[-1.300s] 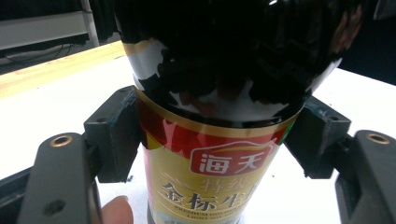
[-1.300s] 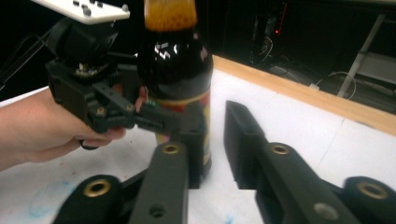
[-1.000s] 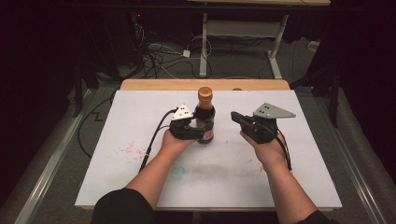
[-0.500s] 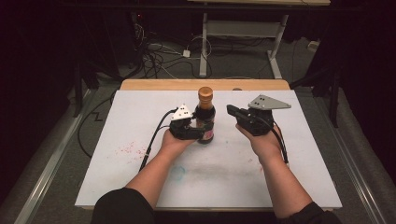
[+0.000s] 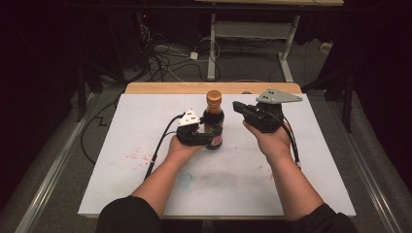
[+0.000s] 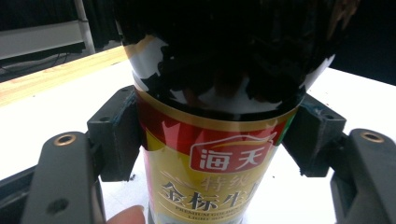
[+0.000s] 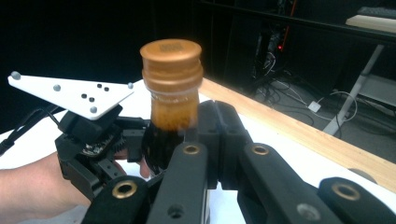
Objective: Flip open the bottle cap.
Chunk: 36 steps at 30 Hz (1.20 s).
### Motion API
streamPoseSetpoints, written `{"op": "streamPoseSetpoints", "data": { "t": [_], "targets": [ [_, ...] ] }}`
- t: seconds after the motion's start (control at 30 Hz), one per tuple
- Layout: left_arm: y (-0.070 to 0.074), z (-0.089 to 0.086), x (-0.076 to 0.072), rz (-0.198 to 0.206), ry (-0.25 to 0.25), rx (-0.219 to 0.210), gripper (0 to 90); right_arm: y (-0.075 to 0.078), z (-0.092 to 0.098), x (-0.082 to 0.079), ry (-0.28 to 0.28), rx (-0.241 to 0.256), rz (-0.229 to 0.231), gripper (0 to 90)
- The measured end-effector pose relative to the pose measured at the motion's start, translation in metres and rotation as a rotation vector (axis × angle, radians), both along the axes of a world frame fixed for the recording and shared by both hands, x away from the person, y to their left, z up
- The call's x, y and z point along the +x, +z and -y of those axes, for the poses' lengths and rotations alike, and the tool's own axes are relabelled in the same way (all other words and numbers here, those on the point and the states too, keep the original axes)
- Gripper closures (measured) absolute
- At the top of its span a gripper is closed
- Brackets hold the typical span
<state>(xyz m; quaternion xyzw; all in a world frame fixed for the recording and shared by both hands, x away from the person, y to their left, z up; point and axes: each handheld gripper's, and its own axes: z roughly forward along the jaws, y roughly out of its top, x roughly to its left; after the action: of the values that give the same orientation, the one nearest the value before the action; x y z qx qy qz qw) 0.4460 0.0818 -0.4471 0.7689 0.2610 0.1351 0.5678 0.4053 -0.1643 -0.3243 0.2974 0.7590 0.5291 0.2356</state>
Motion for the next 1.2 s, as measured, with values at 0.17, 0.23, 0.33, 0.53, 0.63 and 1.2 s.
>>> {"op": "streamPoseSetpoints", "data": {
  "t": [0.17, 0.23, 0.33, 0.53, 0.63, 1.2],
  "targets": [
    [0.000, 0.000, 0.000, 0.001, 0.003, 0.004, 27.5, 0.008, -0.008, 0.000, 0.026, -0.012, 0.014, 90.0],
    [0.000, 0.000, 0.000, 0.001, 0.003, 0.005, 27.5, 0.010, -0.012, 0.000, 0.033, -0.026, 0.020, 90.0],
    [0.000, 0.000, 0.000, 0.001, 0.001, 0.006, 27.5, 0.011, -0.018, 0.001, 0.047, -0.034, 0.020, 90.0],
    [0.001, 0.000, -0.001, 0.000, 0.002, 0.011, 27.6, 0.011, -0.025, 0.004, 0.053, -0.062, 0.021, 90.0],
    [0.001, 0.000, -0.001, -0.001, 0.003, 0.010, 27.6, 0.011, -0.025, 0.007, 0.057, -0.068, 0.018, 90.0],
    [0.001, 0.001, -0.002, 0.004, 0.007, 0.017, 27.6, 0.013, -0.027, 0.013, 0.070, -0.091, 0.011, 90.0]
  ]
}}
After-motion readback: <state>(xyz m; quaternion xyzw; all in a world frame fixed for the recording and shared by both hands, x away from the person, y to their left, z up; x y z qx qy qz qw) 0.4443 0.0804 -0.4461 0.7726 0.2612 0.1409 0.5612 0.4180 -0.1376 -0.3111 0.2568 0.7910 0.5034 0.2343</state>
